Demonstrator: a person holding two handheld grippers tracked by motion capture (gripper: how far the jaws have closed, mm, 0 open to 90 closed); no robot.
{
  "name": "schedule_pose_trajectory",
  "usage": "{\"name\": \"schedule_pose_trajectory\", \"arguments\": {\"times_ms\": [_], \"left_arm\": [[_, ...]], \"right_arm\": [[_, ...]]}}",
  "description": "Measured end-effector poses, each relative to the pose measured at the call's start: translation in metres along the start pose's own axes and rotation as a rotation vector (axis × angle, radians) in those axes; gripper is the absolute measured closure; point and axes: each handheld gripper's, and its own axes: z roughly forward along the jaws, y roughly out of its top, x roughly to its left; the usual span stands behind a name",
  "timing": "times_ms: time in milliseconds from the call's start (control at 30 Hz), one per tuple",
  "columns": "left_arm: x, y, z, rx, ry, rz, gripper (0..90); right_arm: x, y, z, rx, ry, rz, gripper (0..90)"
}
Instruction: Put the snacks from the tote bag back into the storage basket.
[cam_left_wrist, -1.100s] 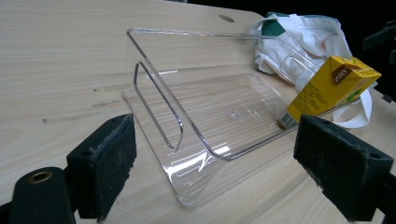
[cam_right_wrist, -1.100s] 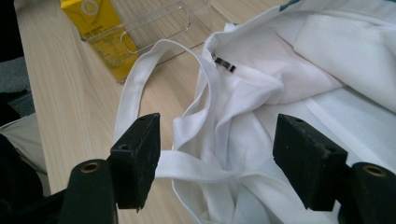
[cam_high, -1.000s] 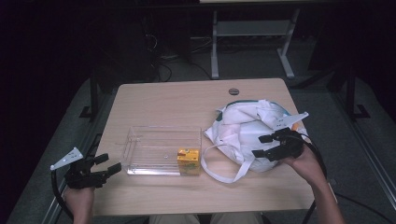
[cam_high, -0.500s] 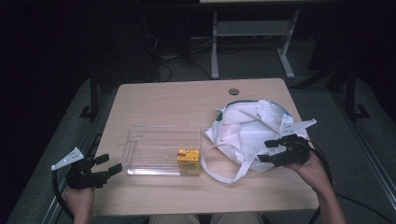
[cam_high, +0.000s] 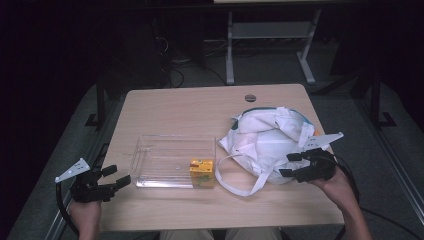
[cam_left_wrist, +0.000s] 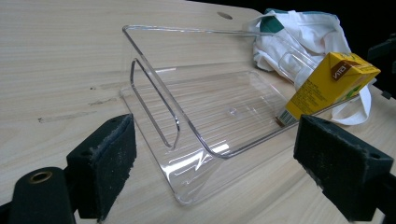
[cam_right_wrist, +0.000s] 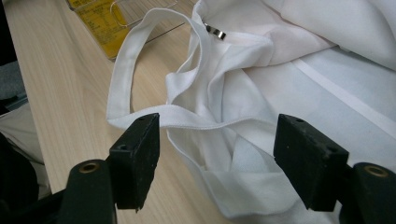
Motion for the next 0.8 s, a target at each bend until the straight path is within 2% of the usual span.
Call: {"name": "schedule_pose_trajectory", "arguments": {"times_ms": [800], "left_arm": [[-0.001, 0.000, 0.001, 0.003, -0.001, -0.002, 12.6]], "right_arm": [[0.009, -0.021, -0.002, -0.012, -0.011, 0.000, 31.0]]}}
